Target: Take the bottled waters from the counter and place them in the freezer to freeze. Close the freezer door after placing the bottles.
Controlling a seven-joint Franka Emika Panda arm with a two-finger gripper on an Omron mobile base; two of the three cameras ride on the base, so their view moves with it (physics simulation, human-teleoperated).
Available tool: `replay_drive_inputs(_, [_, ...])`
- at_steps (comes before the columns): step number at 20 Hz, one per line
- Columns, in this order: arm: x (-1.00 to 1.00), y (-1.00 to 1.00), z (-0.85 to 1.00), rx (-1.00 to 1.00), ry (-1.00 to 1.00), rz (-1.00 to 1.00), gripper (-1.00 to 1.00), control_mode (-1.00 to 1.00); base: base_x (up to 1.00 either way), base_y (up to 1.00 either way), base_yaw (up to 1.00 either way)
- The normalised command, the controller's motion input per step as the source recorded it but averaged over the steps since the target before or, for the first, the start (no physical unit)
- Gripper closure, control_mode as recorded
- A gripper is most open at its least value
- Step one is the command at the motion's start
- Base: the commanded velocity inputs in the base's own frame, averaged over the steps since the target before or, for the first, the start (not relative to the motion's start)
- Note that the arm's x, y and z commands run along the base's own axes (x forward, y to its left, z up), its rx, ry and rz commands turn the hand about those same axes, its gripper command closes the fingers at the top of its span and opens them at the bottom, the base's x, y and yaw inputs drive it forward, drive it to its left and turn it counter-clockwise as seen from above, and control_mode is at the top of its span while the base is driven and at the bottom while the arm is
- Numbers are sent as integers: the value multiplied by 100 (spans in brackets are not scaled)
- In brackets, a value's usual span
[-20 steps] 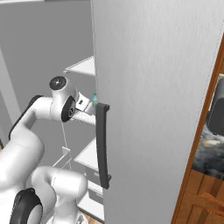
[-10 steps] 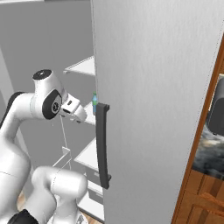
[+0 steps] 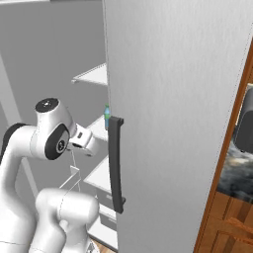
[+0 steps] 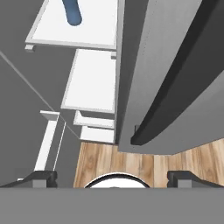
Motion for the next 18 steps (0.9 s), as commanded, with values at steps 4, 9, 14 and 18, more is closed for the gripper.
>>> replay_drive_inputs(4, [0,-2,-14,0,9,5,-100,-100,0,0,0])
replay_drive_inputs(9, [0,0,0,0,0,0,-100,-100,0,0,0])
replay_drive_inputs(14, [-13,0,0,0,0,0,-100,-100,0,0,0])
replay_drive_inputs(18, [0,0,0,0,0,0,-100,100,-77,-28,-14])
